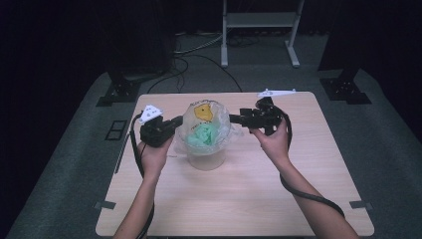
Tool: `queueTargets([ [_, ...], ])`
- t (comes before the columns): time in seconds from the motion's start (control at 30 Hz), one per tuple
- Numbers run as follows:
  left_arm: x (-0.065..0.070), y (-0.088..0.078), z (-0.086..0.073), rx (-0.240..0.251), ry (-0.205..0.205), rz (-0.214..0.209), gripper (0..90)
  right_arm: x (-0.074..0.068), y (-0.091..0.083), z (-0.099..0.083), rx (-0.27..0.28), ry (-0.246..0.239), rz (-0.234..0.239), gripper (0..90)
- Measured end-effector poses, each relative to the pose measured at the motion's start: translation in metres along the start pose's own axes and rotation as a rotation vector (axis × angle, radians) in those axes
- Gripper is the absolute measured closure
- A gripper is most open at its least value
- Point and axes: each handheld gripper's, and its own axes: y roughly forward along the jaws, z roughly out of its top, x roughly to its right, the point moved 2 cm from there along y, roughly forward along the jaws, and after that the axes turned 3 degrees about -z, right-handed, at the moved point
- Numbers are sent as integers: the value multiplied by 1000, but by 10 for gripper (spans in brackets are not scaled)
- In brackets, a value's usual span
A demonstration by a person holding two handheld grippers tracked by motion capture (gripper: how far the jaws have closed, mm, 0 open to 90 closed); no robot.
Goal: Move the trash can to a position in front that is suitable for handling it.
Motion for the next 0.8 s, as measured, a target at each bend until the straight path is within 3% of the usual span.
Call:
queueTargets([
  [0.3,4,-1,4,21,-6,-27,900,-8,26,7,-39,0,-21,393],
  [0.4,8,-1,6,30,-6,-39,900,-10,32,7,-50,1,-36,453],
  [0.53,11,-1,8,39,-4,-50,900,-13,37,8,-64,7,-50,609],
  [0.8,16,1,11,45,-3,-69,900,-14,41,11,-92,27,-32,815],
])
